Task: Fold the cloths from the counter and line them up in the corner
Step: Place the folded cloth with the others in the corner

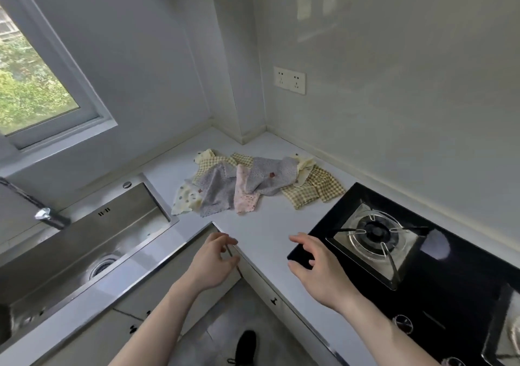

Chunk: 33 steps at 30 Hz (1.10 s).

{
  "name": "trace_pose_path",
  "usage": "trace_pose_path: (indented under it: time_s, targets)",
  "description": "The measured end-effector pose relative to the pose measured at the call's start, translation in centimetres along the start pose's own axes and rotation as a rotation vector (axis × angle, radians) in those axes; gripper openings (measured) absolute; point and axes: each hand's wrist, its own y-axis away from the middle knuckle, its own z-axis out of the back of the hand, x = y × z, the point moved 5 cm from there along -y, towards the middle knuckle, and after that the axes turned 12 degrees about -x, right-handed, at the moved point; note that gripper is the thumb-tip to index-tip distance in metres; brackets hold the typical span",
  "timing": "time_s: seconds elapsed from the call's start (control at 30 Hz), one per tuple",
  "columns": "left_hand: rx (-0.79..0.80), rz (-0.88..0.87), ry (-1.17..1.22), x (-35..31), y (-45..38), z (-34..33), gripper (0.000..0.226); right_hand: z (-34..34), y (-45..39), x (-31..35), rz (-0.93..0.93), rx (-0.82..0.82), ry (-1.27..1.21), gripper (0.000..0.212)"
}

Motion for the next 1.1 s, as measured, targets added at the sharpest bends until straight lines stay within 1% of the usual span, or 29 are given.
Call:
trace_pose_path:
  time_s: [0.1,0.23,0.4,0.5,0.57,0.6,0.67,0.7,0.77,0.9,1.0,1.07,1.1]
  targets:
    - [0.076,0.012,-0.056,3.8,-6.4,-0.8,0.044,-2.9,-3.2,1.3,-0.016,-0.025,0.028,0.048]
    - [0.212,-0.006,-0.219,9.1,-13.8,-1.3,0.051,-6.9,-7.0,3.0,-0.081,-0.059,0.051,0.047]
    - [0.286,0.022,-0.331,13.9,-20.3,-1.5,0.057,-10.6,-9.6,4.6,-0.138,-0.101,0.080,0.045]
    - [0.340,0.075,-0.341,16.0,-22.9,-2.0,0.063,-12.2,-10.4,5.2,-0.171,-0.141,0.083,0.044]
    - [0.340,0.141,-0.294,17.4,-24.4,-2.7,0.065,-13.2,-10.6,5.4,-0.186,-0.160,0.096,0.044]
    - [0.336,0.154,-0.277,18.1,-24.9,-3.0,0.062,-13.5,-10.6,5.4,-0.192,-0.170,0.102,0.044]
    - [0.303,0.182,-0.247,18.6,-25.4,-3.2,0.045,-13.8,-10.6,5.3,-0.213,-0.193,0.106,0.043]
    - [0.271,0.198,-0.227,18.5,-25.6,-3.1,0.040,-13.8,-10.5,5.3,-0.226,-0.206,0.100,0.042]
    - [0.209,0.237,-0.155,18.1,-25.8,-2.4,0.039,-13.7,-10.2,5.1,-0.250,-0.235,0.080,0.040]
    - [0.031,0.235,0.022,17.6,-26.0,-0.1,0.037,-13.3,-9.8,5.0,-0.280,-0.279,0.052,0.037]
    - [-0.100,0.184,0.197,15.8,-24.9,3.8,0.026,-13.5,-9.8,5.3,-0.284,-0.292,0.038,0.035]
    - [-0.127,0.120,0.265,14.0,-24.5,6.0,0.020,-13.7,-10.1,5.4,-0.285,-0.292,0.031,0.035]
    - [-0.138,0.080,0.280,12.8,-24.4,7.2,0.020,-13.8,-10.2,5.6,-0.280,-0.290,0.028,0.035]
